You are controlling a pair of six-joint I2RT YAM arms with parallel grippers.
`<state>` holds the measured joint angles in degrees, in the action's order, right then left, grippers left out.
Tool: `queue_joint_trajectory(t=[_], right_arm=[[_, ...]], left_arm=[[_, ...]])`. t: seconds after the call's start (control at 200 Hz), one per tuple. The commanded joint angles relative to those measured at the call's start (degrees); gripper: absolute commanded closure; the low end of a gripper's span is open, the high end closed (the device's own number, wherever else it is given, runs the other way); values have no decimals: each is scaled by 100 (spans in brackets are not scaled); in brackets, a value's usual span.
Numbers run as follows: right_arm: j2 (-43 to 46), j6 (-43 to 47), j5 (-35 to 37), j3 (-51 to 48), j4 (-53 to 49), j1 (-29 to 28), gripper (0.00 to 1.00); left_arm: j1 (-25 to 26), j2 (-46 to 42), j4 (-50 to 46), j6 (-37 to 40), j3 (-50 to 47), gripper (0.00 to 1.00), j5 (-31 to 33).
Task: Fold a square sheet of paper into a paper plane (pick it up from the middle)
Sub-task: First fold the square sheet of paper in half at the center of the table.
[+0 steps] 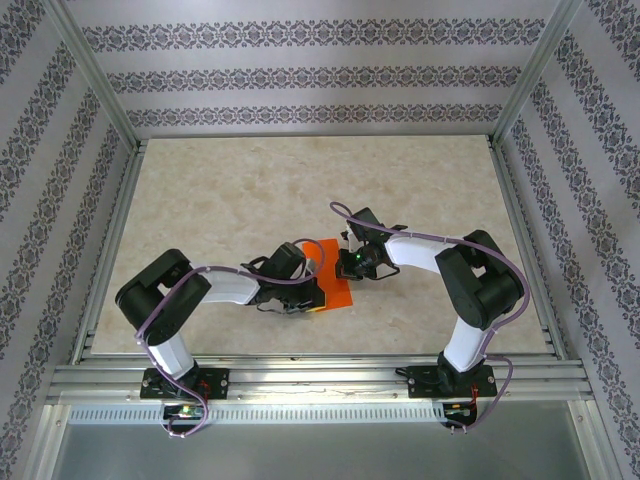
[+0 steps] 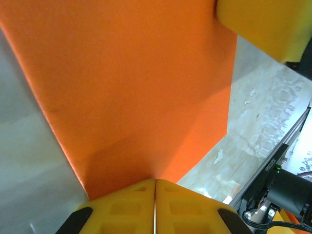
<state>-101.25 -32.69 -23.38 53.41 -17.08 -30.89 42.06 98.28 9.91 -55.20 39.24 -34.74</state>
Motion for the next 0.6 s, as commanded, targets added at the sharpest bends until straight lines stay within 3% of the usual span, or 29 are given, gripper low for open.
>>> queue_joint_trajectory(t=[0.0, 0.17, 0.37, 0.5, 0.595], right_arm=[[-114, -10, 369, -195, -506, -22, 100], [-164, 60, 362, -126, -525, 2, 100], [1, 40, 171, 109, -689, -12, 100], [647, -332, -1, 5, -405, 20, 100], [1184, -359, -264, -43, -214, 64, 94]], left_arm=[[135, -63, -209, -106, -314, 90, 28], [144, -643, -250, -4, -480, 88, -15], [12, -1780, -905, 203, -273, 86, 869], [-479, -1853, -1800, 523, 333, 83, 1282], [-965, -1438, -1753, 636, 791, 83, 882]])
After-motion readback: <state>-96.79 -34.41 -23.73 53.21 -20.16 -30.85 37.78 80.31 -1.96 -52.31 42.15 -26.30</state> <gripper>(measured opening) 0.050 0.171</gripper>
